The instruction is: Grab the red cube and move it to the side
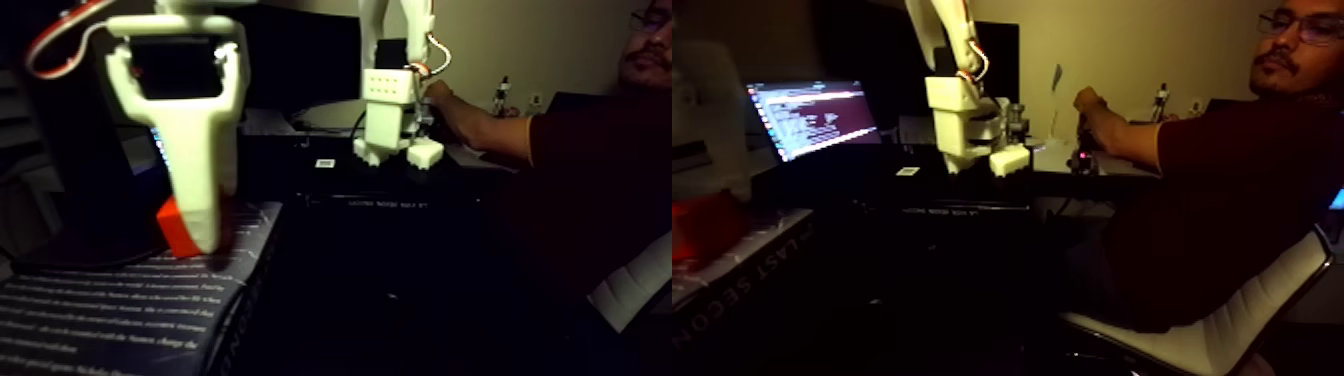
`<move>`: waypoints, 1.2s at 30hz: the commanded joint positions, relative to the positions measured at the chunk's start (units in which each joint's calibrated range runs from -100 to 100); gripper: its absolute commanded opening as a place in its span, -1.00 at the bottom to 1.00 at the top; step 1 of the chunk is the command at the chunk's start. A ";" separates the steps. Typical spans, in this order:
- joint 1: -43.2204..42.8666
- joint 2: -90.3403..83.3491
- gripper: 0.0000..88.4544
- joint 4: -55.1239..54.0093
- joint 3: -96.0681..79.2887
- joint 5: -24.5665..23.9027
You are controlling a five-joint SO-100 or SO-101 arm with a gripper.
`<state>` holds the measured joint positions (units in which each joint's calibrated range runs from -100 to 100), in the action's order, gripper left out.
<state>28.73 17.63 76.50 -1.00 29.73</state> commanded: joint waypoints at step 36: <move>-35.64 -75.95 -0.99 -11.89 -61.18 -16.00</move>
<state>-6.18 -50.86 68.83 -53.27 17.15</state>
